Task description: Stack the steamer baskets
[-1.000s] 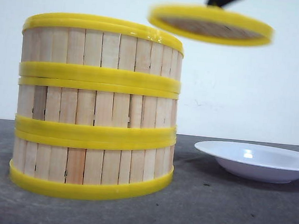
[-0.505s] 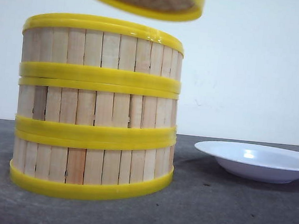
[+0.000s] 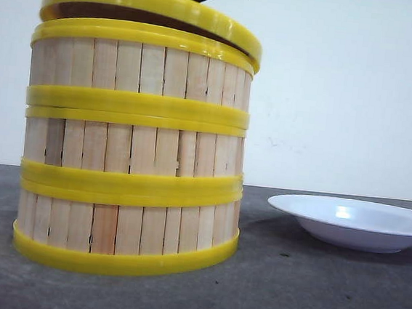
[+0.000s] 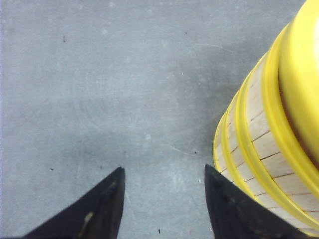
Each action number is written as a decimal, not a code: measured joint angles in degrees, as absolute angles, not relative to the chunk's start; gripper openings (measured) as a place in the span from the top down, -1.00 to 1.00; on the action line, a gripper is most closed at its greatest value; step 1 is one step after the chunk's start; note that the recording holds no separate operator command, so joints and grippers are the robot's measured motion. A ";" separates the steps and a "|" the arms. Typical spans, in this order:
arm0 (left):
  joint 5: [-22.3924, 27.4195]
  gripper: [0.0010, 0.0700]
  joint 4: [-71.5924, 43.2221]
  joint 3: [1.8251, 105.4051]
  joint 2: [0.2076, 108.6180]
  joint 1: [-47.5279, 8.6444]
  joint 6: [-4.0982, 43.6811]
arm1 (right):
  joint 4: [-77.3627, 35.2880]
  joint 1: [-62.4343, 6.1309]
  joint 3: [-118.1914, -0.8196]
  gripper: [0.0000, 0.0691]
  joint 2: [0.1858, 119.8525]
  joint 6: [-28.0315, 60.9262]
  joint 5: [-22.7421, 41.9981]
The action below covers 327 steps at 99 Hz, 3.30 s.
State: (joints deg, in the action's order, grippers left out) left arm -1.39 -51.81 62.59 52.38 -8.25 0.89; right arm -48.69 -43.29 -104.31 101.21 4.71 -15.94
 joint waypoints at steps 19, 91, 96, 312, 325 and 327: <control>-1.39 0.16 -51.79 62.59 52.38 -8.25 0.91 | -48.38 -43.44 -104.31 0.83 101.95 5.06 -16.38; -1.39 0.16 -51.79 62.59 52.38 -8.25 0.91 | -48.42 -43.77 -104.64 -0.02 102.85 6.63 -16.56; -1.39 0.16 -51.81 62.59 52.38 -8.25 0.91 | -48.34 -43.70 -104.64 -0.07 102.85 6.63 -16.53; -3.29 0.98 -24.67 29.21 26.87 -1.89 3.29 | -42.50 -8.88 -50.52 0.95 42.68 -5.41 -4.45; -3.27 0.98 -20.49 16.78 17.50 -1.87 3.92 | -42.11 -8.88 -50.52 0.95 42.68 -5.41 -4.45; -3.27 0.98 -19.90 15.14 16.16 -1.87 3.97 | -42.11 -8.88 -50.52 0.95 42.68 -5.41 -4.45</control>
State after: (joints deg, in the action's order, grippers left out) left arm -3.27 -19.90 15.14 16.16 -1.87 3.97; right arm -42.11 -8.88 -50.52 42.68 -5.41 -4.45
